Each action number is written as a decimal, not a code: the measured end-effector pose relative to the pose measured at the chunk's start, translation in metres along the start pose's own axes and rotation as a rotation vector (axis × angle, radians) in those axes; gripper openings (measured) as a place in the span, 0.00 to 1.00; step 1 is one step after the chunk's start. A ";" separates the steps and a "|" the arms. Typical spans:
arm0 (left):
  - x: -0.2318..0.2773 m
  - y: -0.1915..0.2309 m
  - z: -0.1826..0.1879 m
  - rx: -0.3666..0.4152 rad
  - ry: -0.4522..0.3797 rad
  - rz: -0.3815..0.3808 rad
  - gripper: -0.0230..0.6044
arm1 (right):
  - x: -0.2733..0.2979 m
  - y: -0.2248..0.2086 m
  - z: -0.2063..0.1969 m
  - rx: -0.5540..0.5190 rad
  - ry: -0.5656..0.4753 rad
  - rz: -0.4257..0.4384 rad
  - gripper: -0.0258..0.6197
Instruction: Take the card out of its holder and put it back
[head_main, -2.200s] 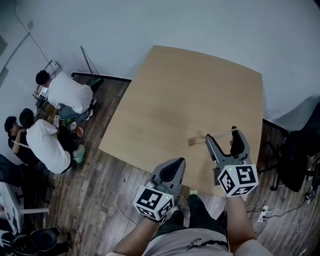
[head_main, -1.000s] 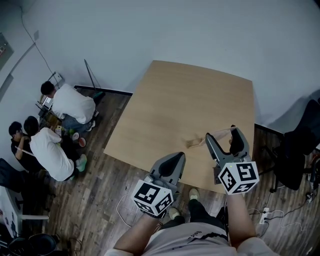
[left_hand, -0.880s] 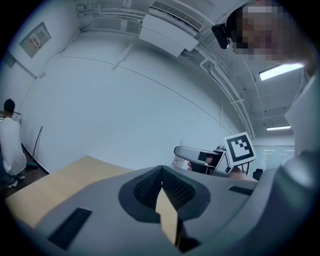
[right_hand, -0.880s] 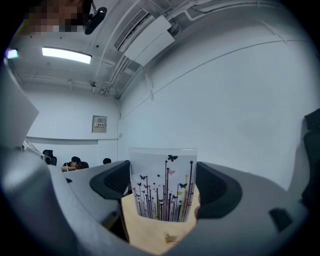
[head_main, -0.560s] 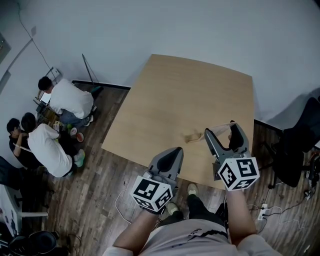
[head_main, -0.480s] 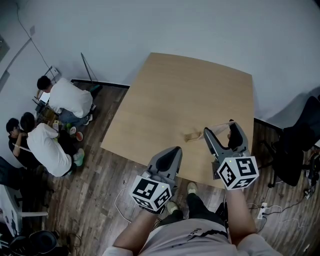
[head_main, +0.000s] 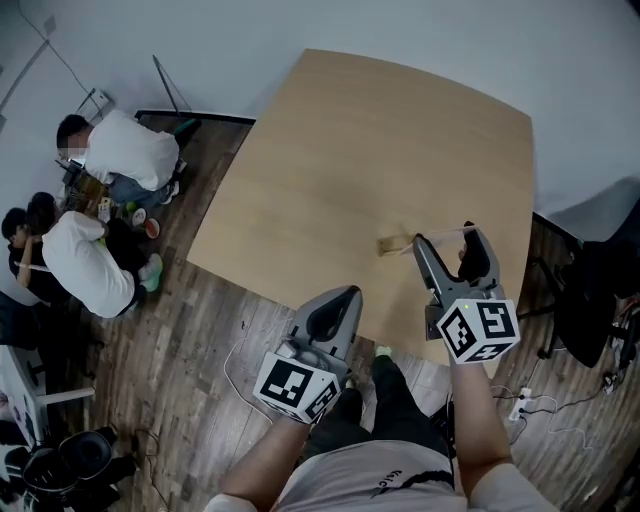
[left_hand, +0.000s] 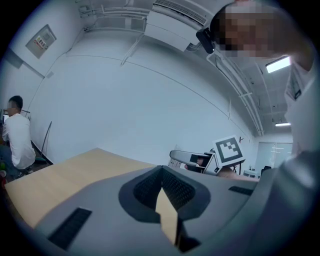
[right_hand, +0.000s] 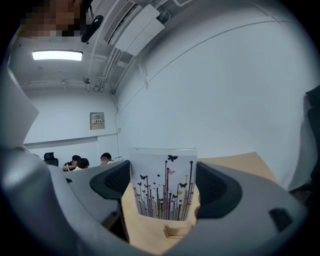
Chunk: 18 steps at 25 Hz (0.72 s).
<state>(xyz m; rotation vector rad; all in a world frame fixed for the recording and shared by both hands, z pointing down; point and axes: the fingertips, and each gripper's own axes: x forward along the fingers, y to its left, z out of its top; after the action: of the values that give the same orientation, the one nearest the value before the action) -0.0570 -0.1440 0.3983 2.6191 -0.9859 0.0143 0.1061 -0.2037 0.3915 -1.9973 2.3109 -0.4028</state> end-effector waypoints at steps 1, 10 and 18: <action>0.002 0.005 -0.008 -0.003 0.010 0.008 0.06 | 0.007 -0.005 -0.011 0.006 0.009 -0.003 0.70; 0.028 0.032 -0.056 -0.018 0.037 0.041 0.06 | 0.056 -0.038 -0.085 0.029 0.082 -0.026 0.70; 0.036 0.046 -0.081 -0.045 0.071 0.050 0.06 | 0.073 -0.041 -0.118 -0.017 0.120 -0.057 0.70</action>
<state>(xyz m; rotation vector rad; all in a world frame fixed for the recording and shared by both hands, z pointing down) -0.0505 -0.1728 0.4936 2.5347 -1.0155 0.0960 0.1090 -0.2624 0.5243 -2.1067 2.3370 -0.5215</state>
